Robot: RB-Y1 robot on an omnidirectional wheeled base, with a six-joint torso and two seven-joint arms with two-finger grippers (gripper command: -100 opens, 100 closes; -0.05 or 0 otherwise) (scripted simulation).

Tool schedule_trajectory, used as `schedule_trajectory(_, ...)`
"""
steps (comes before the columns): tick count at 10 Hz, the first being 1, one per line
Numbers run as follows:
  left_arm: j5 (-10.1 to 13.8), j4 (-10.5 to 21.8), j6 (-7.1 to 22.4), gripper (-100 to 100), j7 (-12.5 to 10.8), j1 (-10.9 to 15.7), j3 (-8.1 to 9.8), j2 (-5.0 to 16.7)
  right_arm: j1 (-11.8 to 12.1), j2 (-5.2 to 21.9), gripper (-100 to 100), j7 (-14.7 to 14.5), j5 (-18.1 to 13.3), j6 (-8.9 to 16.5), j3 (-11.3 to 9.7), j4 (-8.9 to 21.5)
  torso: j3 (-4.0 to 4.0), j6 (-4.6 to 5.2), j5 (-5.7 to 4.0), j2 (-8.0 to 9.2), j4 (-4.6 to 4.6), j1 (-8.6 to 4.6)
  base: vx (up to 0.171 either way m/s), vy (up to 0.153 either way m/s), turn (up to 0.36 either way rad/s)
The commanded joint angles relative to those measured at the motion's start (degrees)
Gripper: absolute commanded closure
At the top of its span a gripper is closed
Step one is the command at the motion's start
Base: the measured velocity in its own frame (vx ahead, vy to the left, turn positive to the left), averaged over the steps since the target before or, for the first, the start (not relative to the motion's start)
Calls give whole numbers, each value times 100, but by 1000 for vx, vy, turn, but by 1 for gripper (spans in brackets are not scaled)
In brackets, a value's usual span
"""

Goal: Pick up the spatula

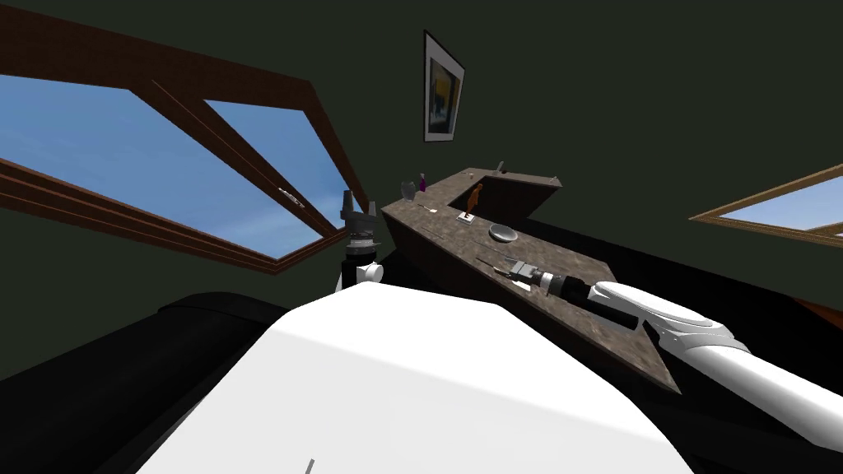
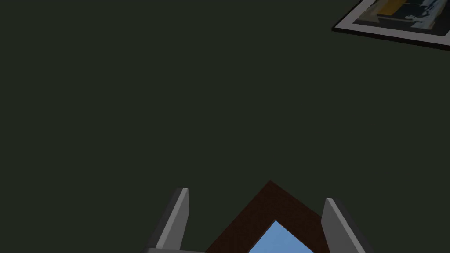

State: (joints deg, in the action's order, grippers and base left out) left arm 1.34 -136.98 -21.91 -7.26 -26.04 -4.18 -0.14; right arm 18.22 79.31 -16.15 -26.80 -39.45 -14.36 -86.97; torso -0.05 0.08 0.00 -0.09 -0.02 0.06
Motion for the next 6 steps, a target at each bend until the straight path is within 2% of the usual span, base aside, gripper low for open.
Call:
schedule_trajectory(1, 0, 0, 0, 0, 0, 0, 0, 0, -39, 235, -100, 128, -167, -35, -257, 146, 0, 0, 0, 0, 0, 0, 20, 8, 133)
schedule_trajectory(2, 0, 0, 0, 0, 0, 0, 0, 0, -12, 428, -100, 218, -297, -37, -407, 221, 0, -3, 0, 1, 0, 0, 38, 11, 227)
schedule_trajectory(3, 0, 0, 0, 0, 0, 0, 0, 0, -12, 428, -100, 218, -297, -37, -447, 221, -2, -4, 0, -4, -1, 1, 37, 4, 82)
schedule_trajectory(6, 0, 0, 0, 0, 0, 0, 0, 0, 70, 932, -100, 482, -656, -40, -983, 411, -6, -4, -1, -11, -2, -1, 49, 7, 199)
